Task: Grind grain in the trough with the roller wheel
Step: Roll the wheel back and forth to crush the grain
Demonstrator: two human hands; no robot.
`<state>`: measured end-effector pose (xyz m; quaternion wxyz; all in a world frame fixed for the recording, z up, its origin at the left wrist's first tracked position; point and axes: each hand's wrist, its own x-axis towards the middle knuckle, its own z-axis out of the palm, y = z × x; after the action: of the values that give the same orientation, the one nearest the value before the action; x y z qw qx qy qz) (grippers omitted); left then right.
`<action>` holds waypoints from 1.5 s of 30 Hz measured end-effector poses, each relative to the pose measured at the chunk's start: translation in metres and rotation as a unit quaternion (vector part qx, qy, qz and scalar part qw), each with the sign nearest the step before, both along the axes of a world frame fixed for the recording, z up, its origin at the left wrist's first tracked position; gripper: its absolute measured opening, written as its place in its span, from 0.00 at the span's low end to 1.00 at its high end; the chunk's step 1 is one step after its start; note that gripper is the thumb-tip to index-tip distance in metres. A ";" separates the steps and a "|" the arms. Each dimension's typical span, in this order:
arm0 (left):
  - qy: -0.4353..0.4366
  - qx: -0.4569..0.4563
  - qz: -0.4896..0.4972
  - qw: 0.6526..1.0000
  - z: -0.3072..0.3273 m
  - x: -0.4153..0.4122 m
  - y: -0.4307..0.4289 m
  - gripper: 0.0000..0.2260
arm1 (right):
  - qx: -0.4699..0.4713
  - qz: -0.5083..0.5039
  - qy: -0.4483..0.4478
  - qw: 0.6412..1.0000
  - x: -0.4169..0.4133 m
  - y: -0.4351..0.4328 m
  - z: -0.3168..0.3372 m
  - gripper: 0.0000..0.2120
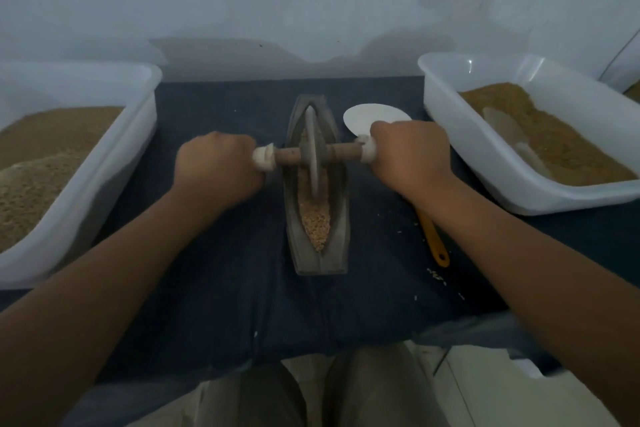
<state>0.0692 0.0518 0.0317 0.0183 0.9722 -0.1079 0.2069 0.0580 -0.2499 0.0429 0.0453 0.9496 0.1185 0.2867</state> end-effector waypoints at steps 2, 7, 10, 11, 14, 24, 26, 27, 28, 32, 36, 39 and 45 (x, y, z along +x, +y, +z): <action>-0.059 0.018 -0.045 0.997 -0.006 -0.026 0.011 0.19 | -0.018 0.018 -0.011 1.000 -0.024 -0.010 -0.010 0.14; -0.070 0.054 -0.039 0.995 -0.011 -0.013 0.011 0.21 | 0.014 -0.024 0.000 1.000 -0.023 -0.012 -0.025 0.18; -0.010 0.040 0.010 0.999 0.005 0.035 -0.009 0.17 | 0.032 -0.073 0.030 0.996 0.019 0.000 -0.015 0.19; 0.012 0.037 0.018 0.999 0.012 0.046 -0.014 0.16 | 0.040 -0.074 0.026 0.996 0.029 0.004 -0.009 0.18; 0.033 0.032 0.013 0.999 0.022 0.045 -0.015 0.16 | 0.042 -0.057 0.012 0.997 0.033 0.010 0.003 0.22; -0.066 0.021 -0.044 0.997 -0.005 -0.025 0.009 0.22 | 0.020 -0.007 0.046 0.999 -0.025 -0.014 -0.022 0.18; -0.038 0.010 -0.014 0.999 0.002 0.005 -0.003 0.20 | 0.026 -0.040 0.029 0.998 0.005 -0.006 -0.017 0.19; -0.019 0.006 -0.001 1.000 0.008 0.021 -0.009 0.19 | 0.031 -0.054 0.022 0.998 0.020 -0.002 -0.013 0.17; -0.001 0.000 0.009 1.000 0.013 0.033 -0.013 0.18 | 0.035 -0.063 0.019 0.997 0.033 0.002 -0.007 0.18; 0.043 -0.031 0.018 0.998 0.014 0.028 -0.014 0.18 | 0.014 -0.023 0.030 0.999 0.033 0.009 0.012 0.27; -0.006 -0.002 -0.025 1.000 -0.010 -0.036 0.015 0.21 | -0.038 0.019 0.008 0.999 -0.019 -0.004 0.001 0.17; -0.054 0.014 -0.073 0.996 -0.016 -0.061 0.028 0.22 | -0.019 0.042 -0.006 0.999 -0.048 -0.013 -0.010 0.15; -0.030 -0.010 -0.008 0.999 -0.004 0.011 -0.001 0.19 | -0.009 -0.045 -0.008 0.999 0.013 -0.001 -0.008 0.16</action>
<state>0.0805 0.0505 0.0275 0.0265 0.9645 -0.1140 0.2366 0.0709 -0.2508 0.0348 0.0678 0.9511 0.0783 0.2910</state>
